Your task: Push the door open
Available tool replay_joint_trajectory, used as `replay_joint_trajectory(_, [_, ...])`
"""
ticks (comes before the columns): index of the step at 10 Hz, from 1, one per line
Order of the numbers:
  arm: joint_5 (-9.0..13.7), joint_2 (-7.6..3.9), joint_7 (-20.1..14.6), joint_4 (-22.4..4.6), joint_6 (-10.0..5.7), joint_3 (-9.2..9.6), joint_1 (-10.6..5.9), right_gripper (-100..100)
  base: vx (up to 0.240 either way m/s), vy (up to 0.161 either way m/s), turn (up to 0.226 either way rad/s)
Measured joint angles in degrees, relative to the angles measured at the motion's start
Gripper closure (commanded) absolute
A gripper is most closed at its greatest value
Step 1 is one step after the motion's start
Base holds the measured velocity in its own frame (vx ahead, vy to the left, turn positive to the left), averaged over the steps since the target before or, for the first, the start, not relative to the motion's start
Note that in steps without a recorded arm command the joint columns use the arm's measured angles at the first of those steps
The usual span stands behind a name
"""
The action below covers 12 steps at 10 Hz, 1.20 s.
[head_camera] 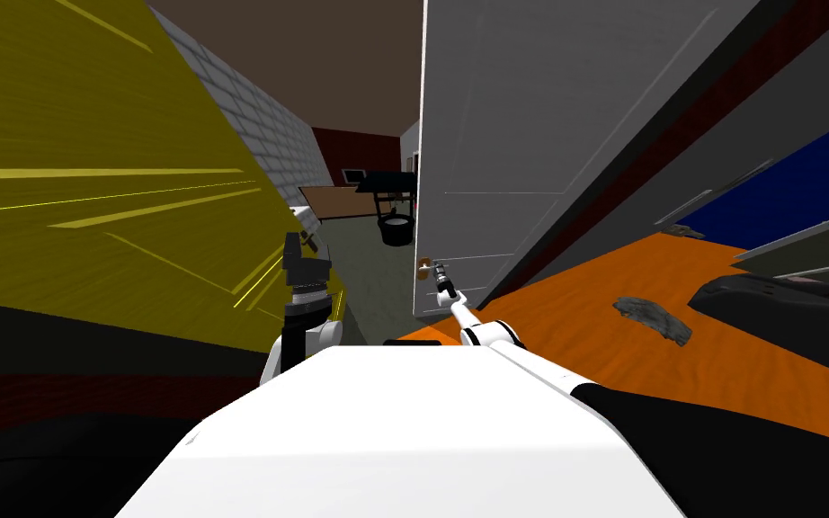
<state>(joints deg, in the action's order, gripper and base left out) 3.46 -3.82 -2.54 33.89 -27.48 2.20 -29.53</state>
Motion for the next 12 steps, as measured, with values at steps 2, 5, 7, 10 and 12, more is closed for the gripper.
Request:
replay_joint_trajectory(2, [0.31, -0.27, 0.55, -0.77, -0.47, -1.19, -0.5, 100, 0.072, 0.059, -0.015])
replay_joint_trajectory(5, [0.46, -0.62, 1.01, 3.78, 2.1, -1.93, 1.53, 100, 0.078, 0.091, -0.045])
replay_joint_trajectory(7, [0.84, -1.04, 1.02, 0.7, 0.68, -2.94, 0.14, 100, 0.13, 0.138, -0.071])
replay_joint_trajectory(10, [1.48, -1.86, 1.74, -0.3, 0.33, -5.08, -0.02, 100, 0.156, 0.163, -0.087])
replay_joint_trajectory(12, [1.74, -2.2, 2.16, 0.7, 0.35, -6.16, 0.37, 100, 0.112, 0.075, -0.037])
